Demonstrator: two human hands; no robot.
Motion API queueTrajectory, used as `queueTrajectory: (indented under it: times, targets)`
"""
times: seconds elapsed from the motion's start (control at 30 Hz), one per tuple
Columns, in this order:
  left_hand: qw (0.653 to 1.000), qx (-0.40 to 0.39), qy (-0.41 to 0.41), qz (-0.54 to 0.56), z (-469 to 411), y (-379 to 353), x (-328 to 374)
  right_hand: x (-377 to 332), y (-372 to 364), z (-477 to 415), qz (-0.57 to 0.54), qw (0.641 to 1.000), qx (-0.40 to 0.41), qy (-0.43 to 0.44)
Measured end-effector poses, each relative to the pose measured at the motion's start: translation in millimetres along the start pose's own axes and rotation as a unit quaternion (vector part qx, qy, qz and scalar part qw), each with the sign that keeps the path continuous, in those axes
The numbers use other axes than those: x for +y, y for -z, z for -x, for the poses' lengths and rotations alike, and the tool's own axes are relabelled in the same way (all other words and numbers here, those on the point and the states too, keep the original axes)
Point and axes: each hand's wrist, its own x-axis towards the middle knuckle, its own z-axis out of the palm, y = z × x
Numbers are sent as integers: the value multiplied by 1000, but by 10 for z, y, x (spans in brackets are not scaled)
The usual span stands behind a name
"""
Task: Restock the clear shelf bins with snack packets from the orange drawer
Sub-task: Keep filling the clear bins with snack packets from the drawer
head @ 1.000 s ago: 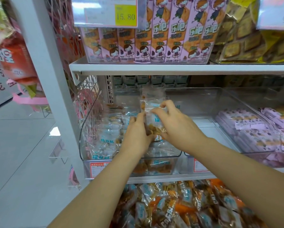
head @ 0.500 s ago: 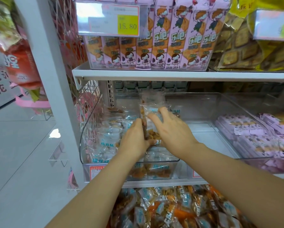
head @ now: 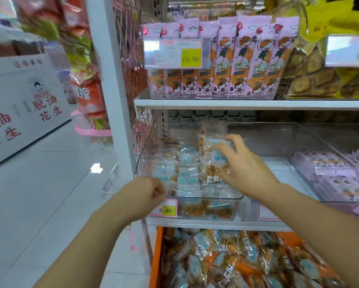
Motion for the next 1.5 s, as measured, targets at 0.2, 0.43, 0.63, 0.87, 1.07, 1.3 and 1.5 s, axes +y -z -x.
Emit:
queueTrajectory:
  times: [0.2,0.43,0.63,0.87,1.07,1.3,1.5]
  targets:
    - [991,-113,-1,-65,-102,-108,30,-176,-136,180,-34,987,-127,96]
    - [987,-162,-11,4,-221,-117,93,-169,-274,229,90,968,-207,112]
    - [988,-149,-3,30,-196,-113,63,-162,-267,166,142,964,-203,100]
    - [997,24,-37,65,-77,27,166,-102,-95,438,60,984,-102,133]
    - [967,134,-129,176,68,-360,629,60,-155,825,-60,991,-16,117]
    - [982,-43,-122,139,133,-1442,827,574,-801,1468,-116,973,-199,-27]
    - [962,-225,32,151,53,-2218,716,911,-1457,1747,-222,886,-376,-157]
